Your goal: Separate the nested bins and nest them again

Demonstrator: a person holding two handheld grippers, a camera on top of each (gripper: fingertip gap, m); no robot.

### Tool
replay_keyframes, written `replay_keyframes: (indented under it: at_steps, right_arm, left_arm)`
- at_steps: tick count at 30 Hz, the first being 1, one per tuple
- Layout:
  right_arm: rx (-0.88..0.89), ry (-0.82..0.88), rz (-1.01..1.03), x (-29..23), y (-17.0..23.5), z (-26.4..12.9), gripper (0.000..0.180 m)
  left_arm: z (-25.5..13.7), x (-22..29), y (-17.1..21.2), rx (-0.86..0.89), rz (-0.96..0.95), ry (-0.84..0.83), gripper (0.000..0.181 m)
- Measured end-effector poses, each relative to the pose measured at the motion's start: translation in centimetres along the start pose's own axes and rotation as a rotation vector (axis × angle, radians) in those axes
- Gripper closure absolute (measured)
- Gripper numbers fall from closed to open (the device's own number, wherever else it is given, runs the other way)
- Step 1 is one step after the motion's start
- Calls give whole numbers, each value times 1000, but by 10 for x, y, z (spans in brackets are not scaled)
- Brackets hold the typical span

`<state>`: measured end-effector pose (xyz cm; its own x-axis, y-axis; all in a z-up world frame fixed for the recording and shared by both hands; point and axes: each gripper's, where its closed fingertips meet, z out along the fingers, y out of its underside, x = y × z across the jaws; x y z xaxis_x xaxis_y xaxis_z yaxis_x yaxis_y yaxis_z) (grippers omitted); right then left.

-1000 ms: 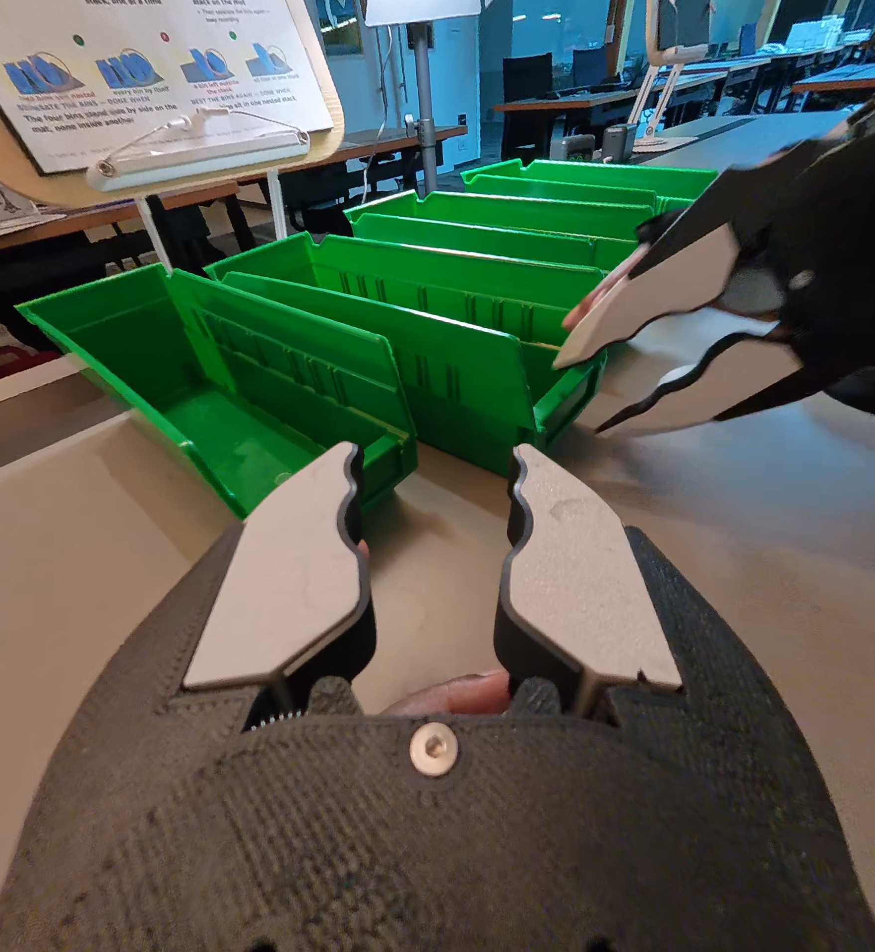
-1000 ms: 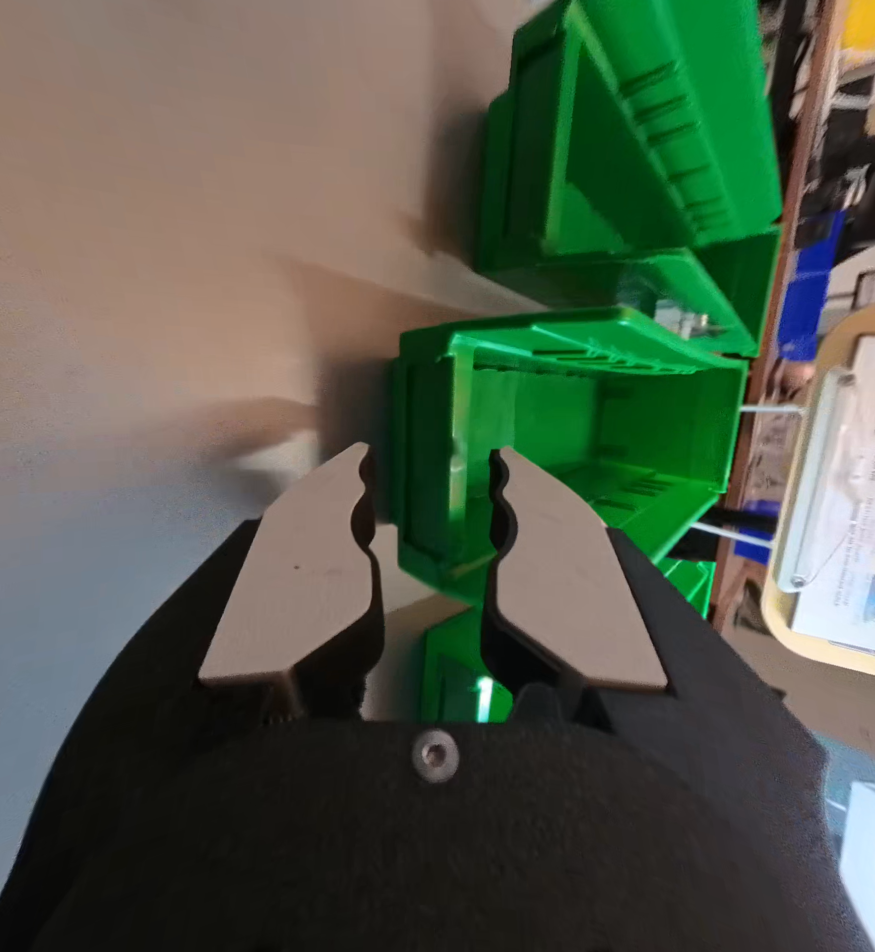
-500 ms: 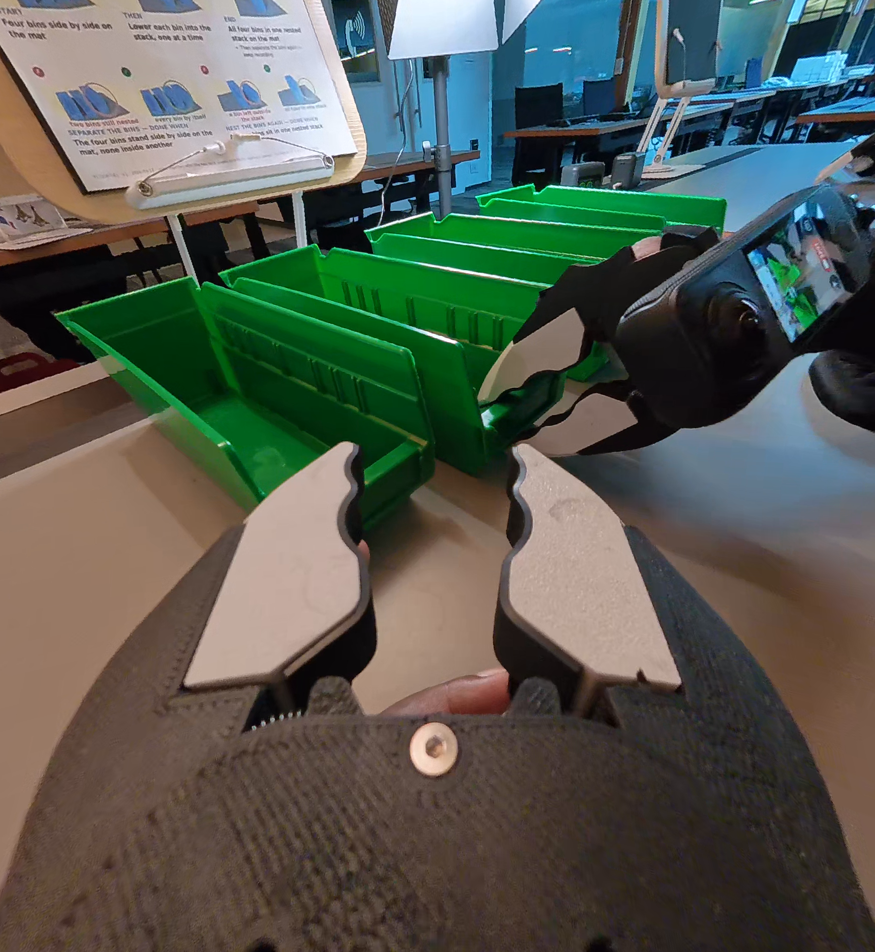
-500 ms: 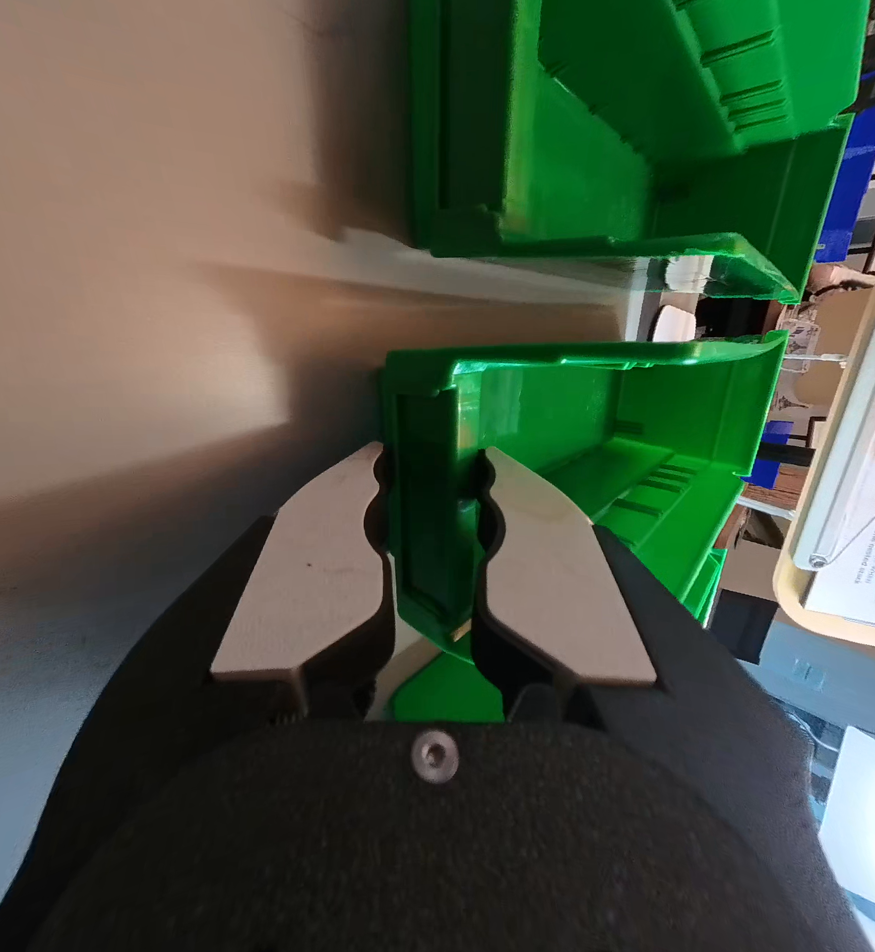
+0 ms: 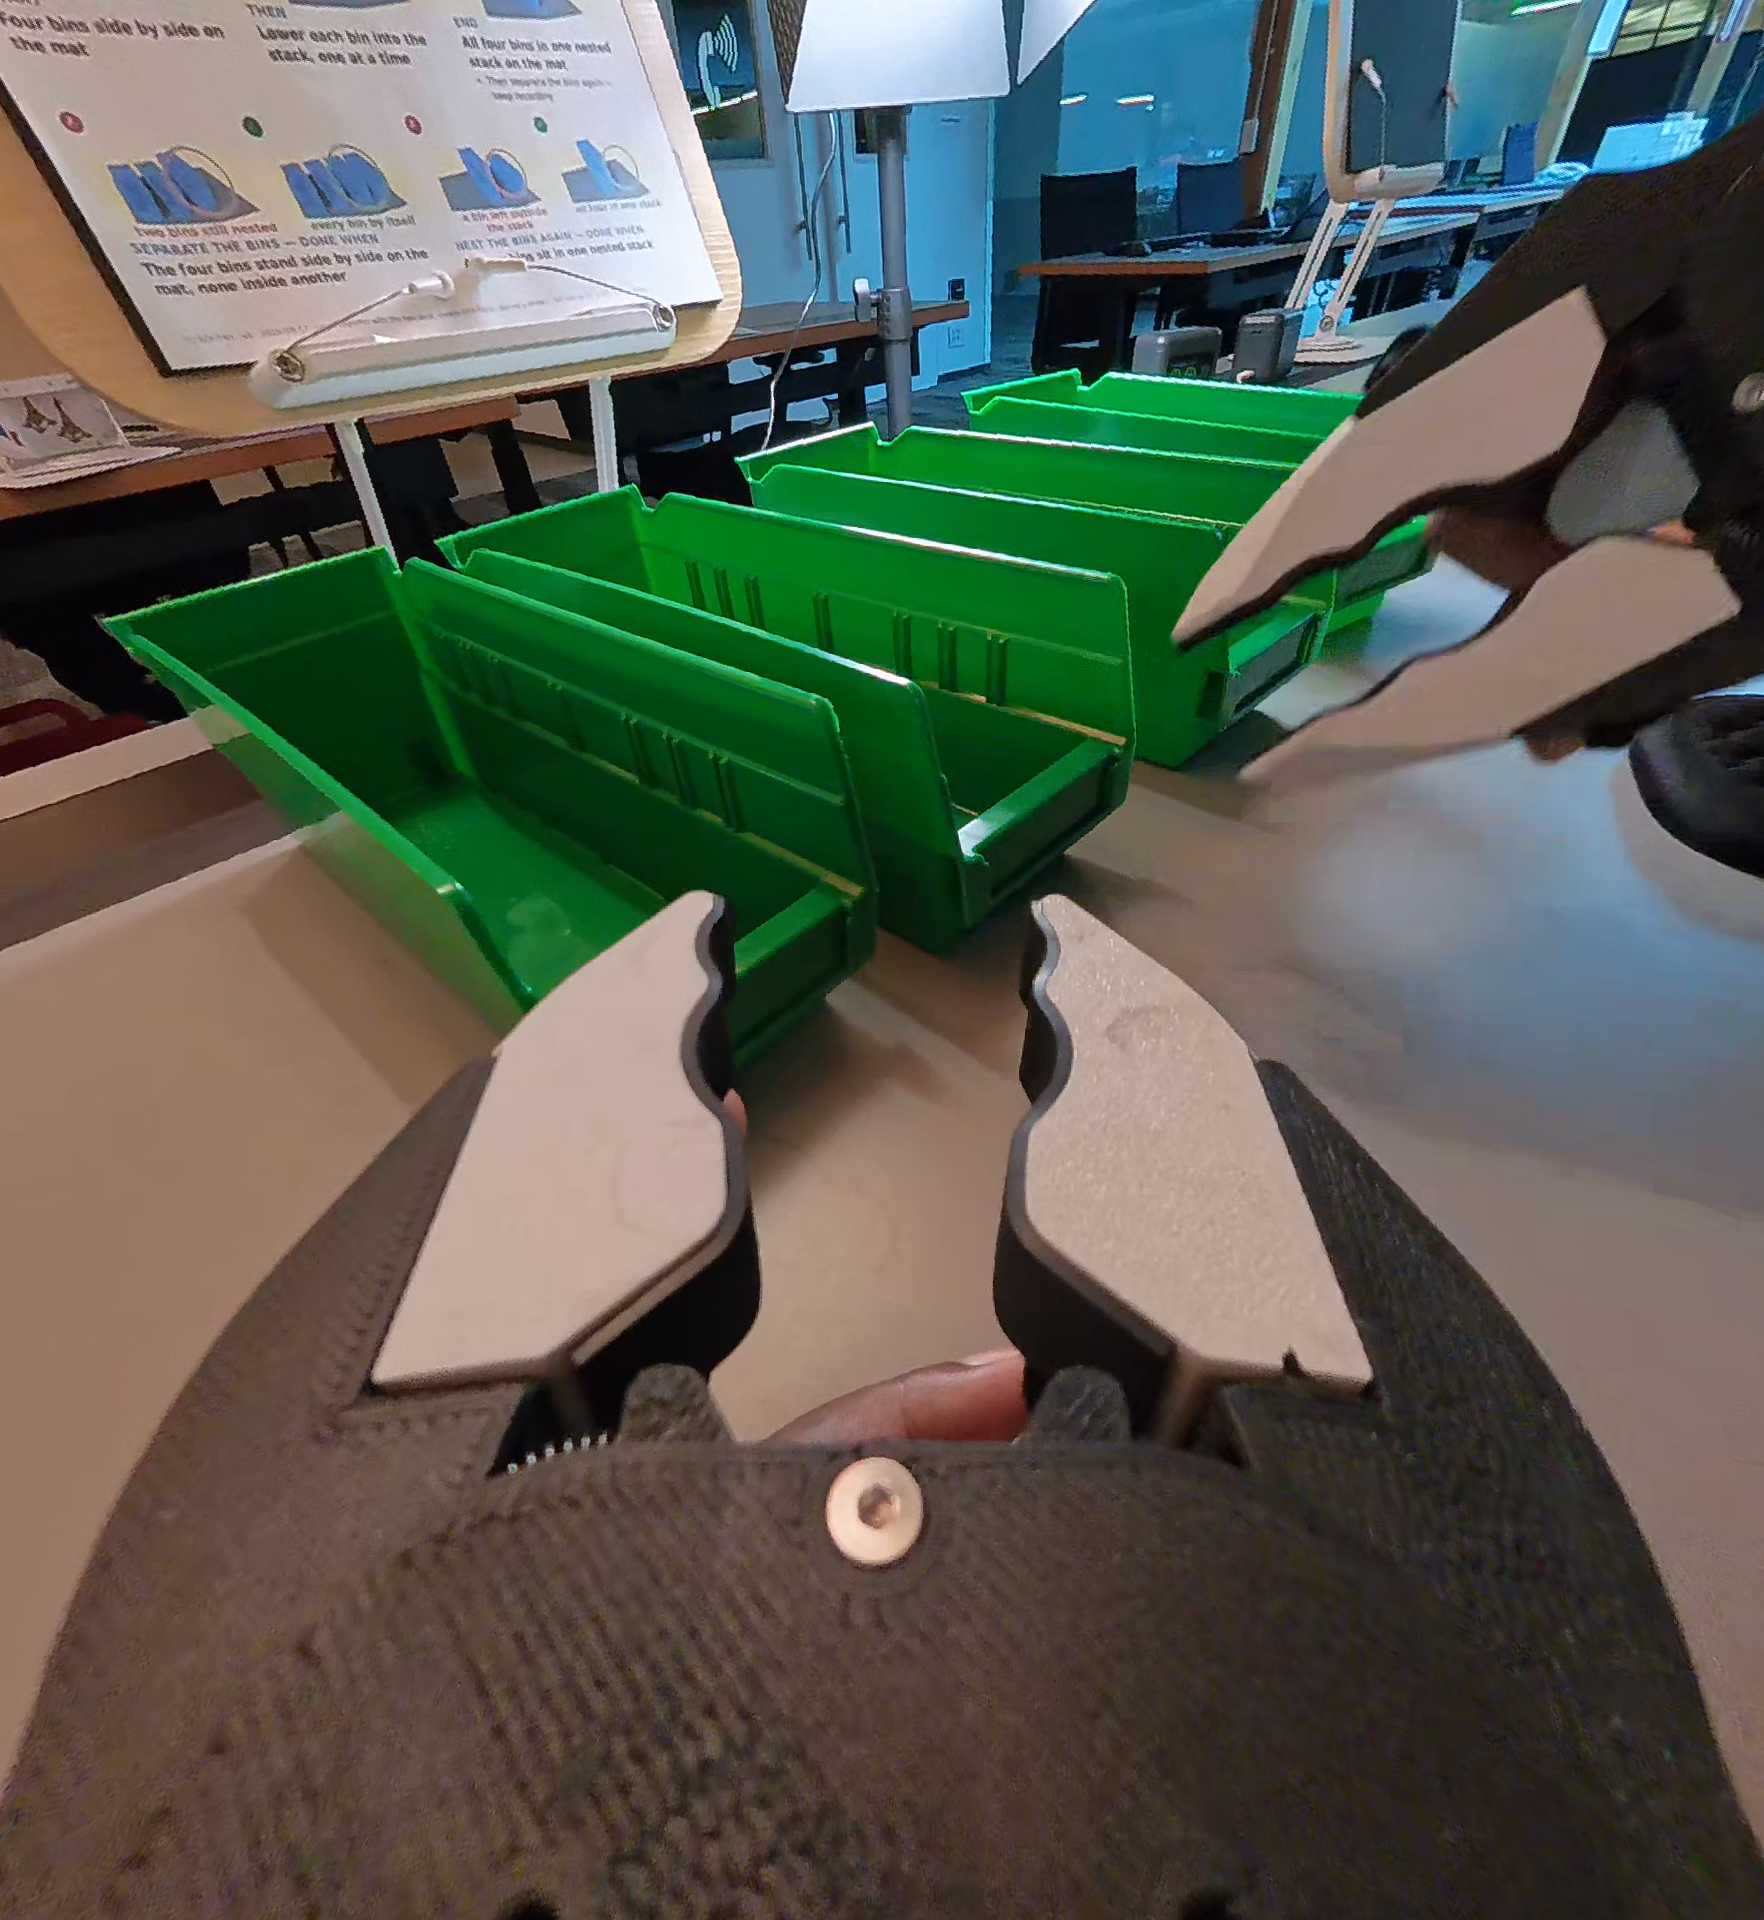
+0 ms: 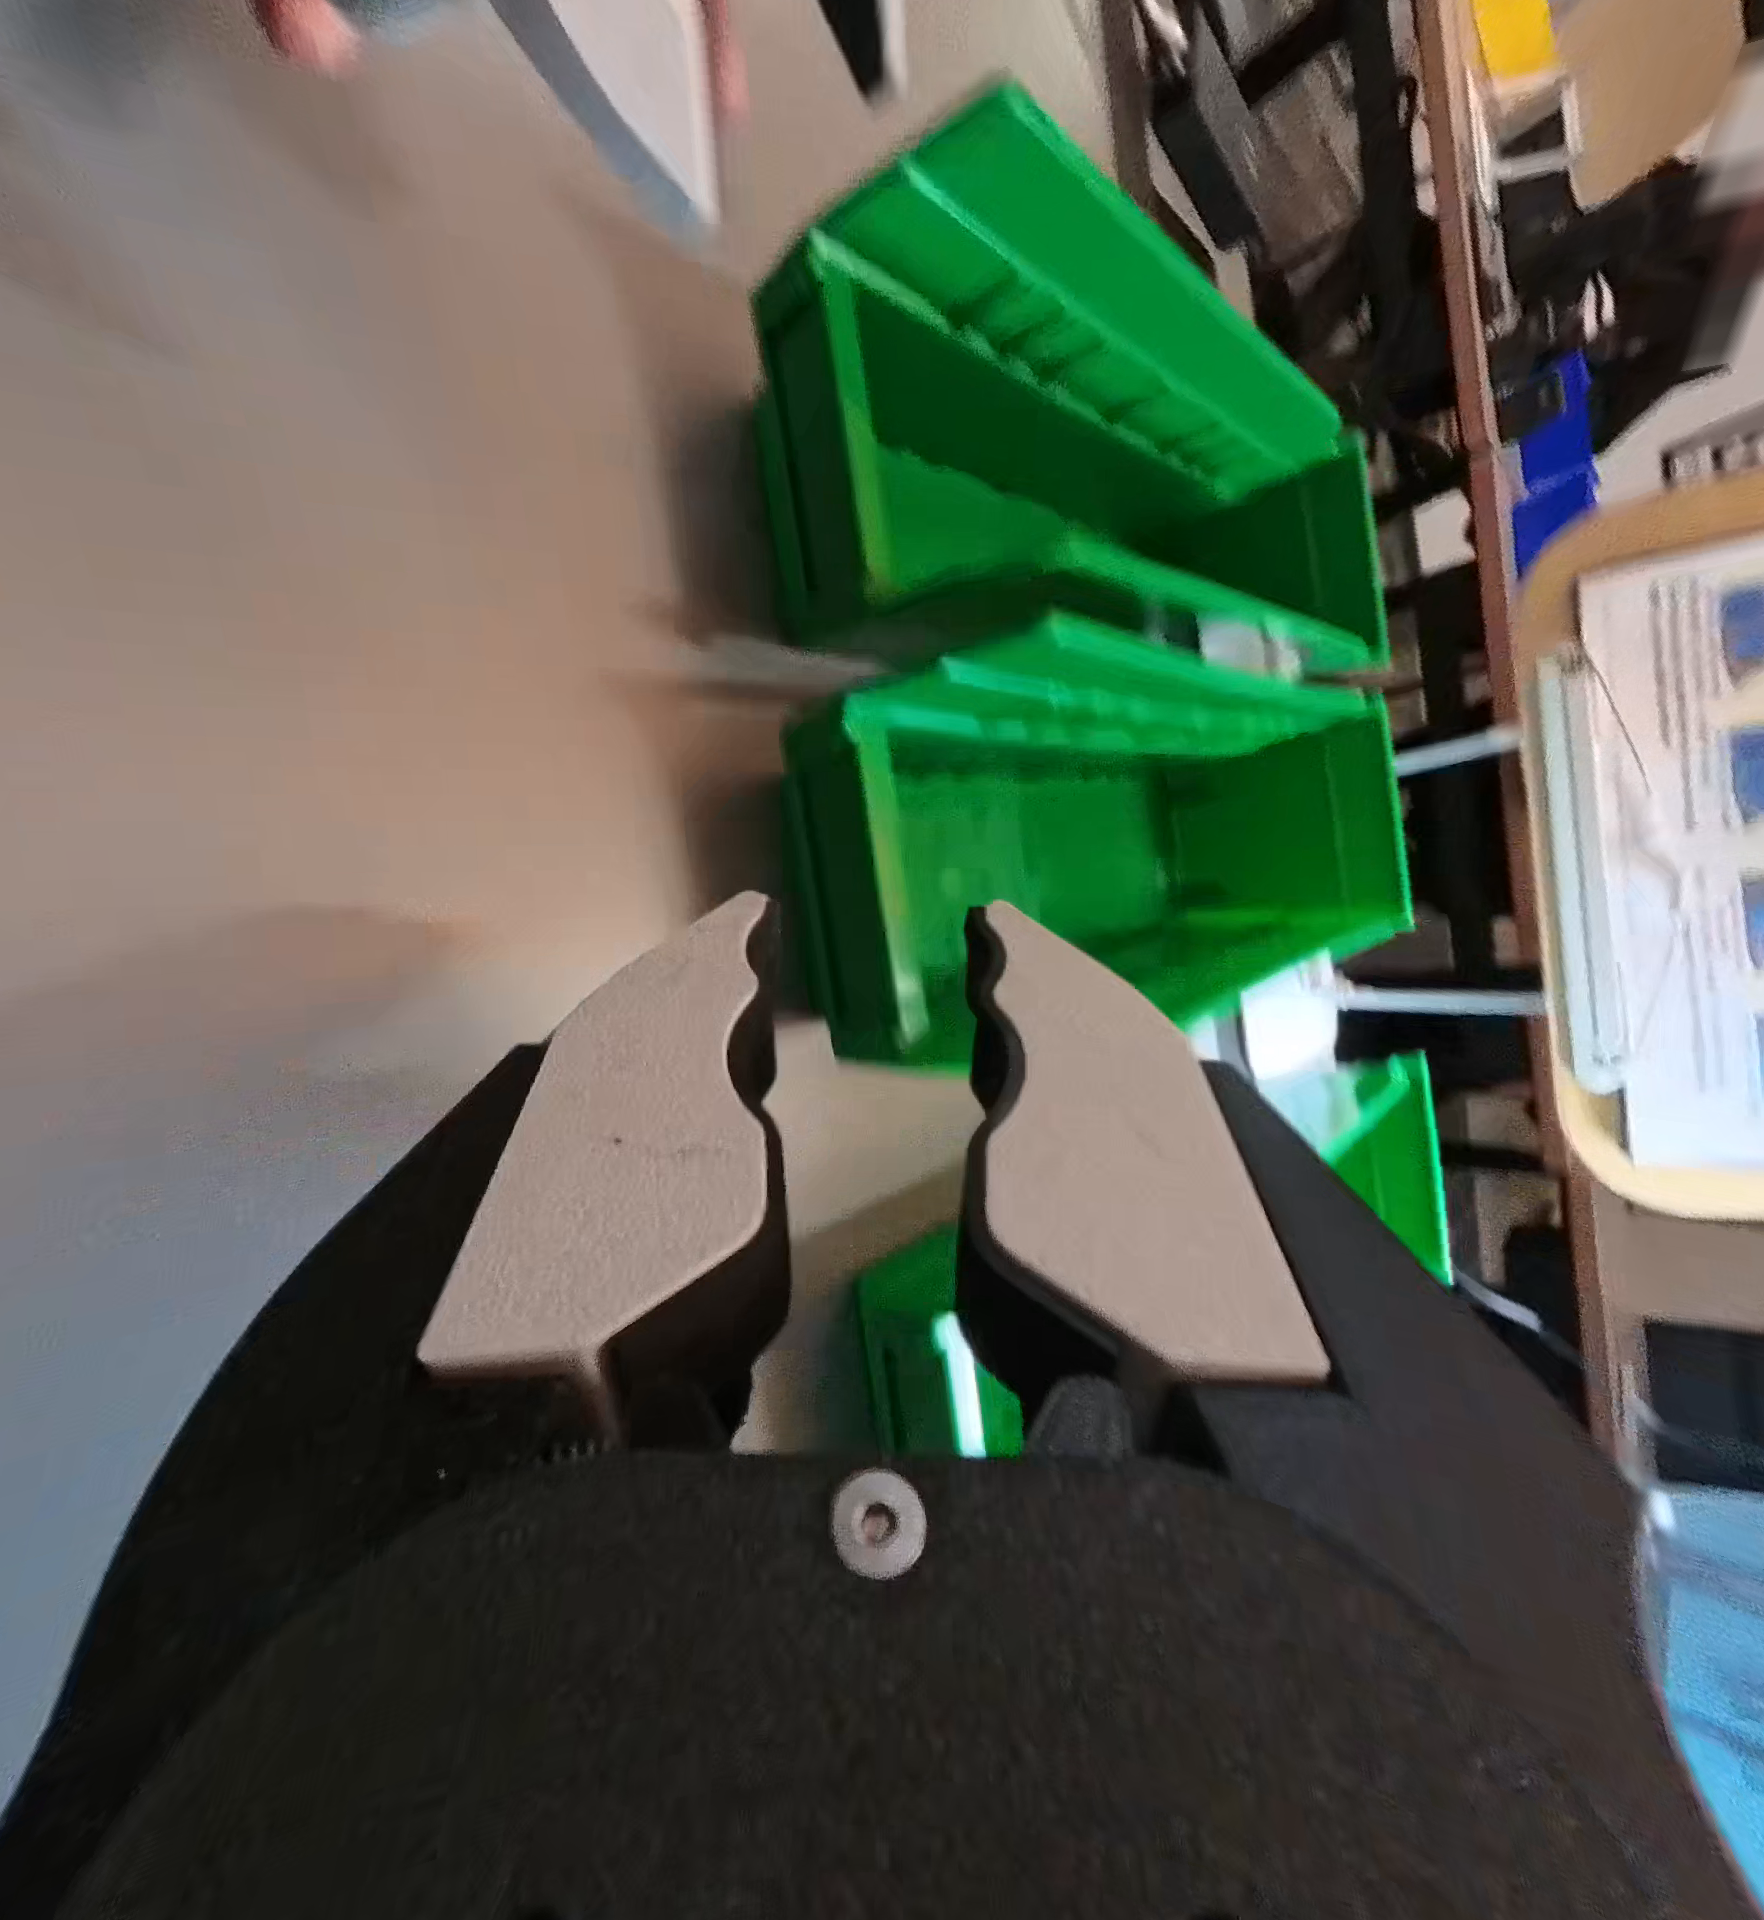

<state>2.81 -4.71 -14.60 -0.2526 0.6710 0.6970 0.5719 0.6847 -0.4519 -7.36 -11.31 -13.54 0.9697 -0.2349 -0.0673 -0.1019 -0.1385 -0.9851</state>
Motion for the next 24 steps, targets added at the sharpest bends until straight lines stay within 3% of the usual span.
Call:
replay_keyframes:
  at_steps: [5,9,14,24]
  right_arm:
    - [-186,93,111,26,97,-29,136]
    - [-305,96,130,25,154,-25,133]
    - [-352,97,50,21,169,-3,147]
    - [-338,124,-19,32,163,16,149]
  left_arm:
    - [1,4,1,-4,22,2,128]
    - [4,2,4,-12,18,-4,129]
    - [4,-1,7,-22,12,-17,129]
    - [2,0,3,-9,23,-19,129]
